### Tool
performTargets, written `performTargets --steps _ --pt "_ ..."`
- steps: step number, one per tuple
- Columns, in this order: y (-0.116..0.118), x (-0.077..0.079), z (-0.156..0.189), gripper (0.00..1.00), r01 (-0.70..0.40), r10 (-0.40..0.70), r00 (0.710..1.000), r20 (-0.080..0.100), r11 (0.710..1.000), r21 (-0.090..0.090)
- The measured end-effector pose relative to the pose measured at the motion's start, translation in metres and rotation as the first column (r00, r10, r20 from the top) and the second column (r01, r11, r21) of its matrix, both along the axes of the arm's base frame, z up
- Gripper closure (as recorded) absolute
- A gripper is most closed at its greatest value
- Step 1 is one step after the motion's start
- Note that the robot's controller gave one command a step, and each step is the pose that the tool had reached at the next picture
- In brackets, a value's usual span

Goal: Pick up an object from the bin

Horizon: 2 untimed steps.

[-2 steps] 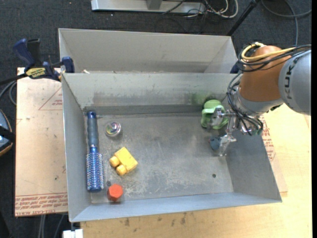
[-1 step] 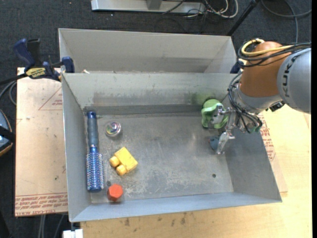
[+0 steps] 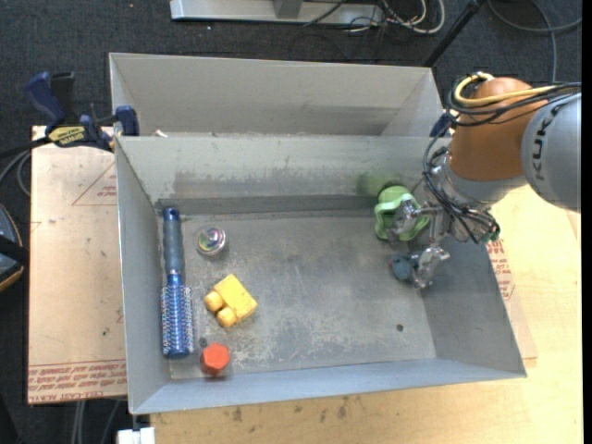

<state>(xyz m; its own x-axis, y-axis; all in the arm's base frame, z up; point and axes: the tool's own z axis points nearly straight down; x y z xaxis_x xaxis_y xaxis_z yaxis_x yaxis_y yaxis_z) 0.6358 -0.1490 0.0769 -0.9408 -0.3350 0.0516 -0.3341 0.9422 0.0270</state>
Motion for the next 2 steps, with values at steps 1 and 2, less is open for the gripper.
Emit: performTargets --steps 1,2 --pt "0.001 0.01 0.003 1.0 0.004 -0.004 0.998 0.056 1.0 -0.005" --pt "0.034 -0.015 0.157 1.0 -0.111 0.111 0.991 0.07 0.994 -0.01"
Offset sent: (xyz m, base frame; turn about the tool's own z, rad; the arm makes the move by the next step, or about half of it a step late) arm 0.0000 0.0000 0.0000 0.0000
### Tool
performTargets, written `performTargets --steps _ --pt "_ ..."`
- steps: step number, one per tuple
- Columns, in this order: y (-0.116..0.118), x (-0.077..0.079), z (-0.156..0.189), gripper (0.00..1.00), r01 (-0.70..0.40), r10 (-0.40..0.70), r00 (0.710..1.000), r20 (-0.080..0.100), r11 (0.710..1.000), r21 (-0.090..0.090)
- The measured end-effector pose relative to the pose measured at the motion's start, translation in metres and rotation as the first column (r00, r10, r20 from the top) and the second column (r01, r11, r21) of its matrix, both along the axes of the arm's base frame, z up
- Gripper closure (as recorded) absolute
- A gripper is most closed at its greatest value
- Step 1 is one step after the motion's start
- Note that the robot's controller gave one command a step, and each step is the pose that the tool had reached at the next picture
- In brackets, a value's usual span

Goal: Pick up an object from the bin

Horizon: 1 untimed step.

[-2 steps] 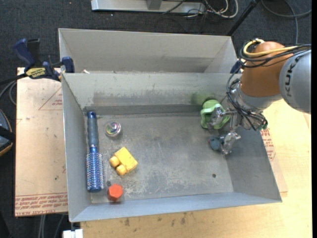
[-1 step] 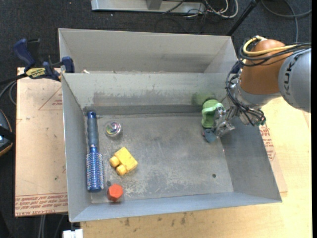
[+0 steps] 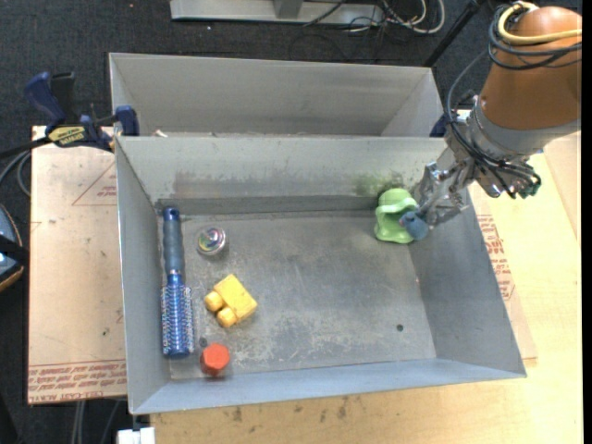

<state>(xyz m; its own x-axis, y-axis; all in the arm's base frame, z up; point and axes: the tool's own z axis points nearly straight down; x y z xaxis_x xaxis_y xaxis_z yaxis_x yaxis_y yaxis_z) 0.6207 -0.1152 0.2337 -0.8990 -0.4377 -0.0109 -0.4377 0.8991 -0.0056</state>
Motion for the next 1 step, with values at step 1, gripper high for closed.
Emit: performTargets --steps 1 --pt "0.0479 -0.0732 -0.0424 1.0 -0.177 0.177 0.984 -0.015 0.984 0.004"
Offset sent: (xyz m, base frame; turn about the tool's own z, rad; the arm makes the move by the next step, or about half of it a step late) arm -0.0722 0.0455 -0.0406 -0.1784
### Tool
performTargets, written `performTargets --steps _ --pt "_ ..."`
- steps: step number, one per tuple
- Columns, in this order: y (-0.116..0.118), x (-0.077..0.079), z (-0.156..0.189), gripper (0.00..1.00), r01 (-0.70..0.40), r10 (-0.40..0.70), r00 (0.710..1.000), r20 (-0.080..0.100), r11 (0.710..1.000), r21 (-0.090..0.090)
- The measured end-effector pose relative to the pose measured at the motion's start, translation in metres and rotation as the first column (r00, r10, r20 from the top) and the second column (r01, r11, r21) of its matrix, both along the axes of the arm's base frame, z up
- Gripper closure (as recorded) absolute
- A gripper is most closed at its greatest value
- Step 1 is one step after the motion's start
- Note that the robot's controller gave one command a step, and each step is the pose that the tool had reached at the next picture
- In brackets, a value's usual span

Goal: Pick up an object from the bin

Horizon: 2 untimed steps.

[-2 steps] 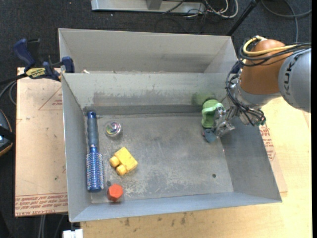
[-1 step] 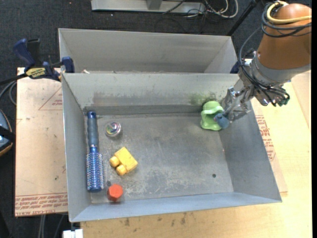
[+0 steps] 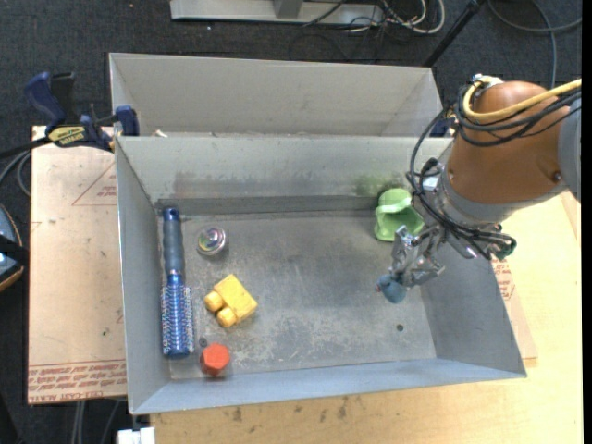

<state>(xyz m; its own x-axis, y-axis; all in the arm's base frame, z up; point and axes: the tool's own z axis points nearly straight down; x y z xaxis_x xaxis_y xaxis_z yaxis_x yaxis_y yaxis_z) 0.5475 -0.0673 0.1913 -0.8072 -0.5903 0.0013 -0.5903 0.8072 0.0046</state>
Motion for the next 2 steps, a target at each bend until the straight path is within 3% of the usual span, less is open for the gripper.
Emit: performTargets --steps 1,2 --pt "-0.006 0.021 0.085 1.0 -0.454 0.454 0.891 0.012 0.891 -0.007" --pt "-0.039 -0.05 0.034 1.0 -0.762 0.762 0.647 0.002 0.647 0.001"
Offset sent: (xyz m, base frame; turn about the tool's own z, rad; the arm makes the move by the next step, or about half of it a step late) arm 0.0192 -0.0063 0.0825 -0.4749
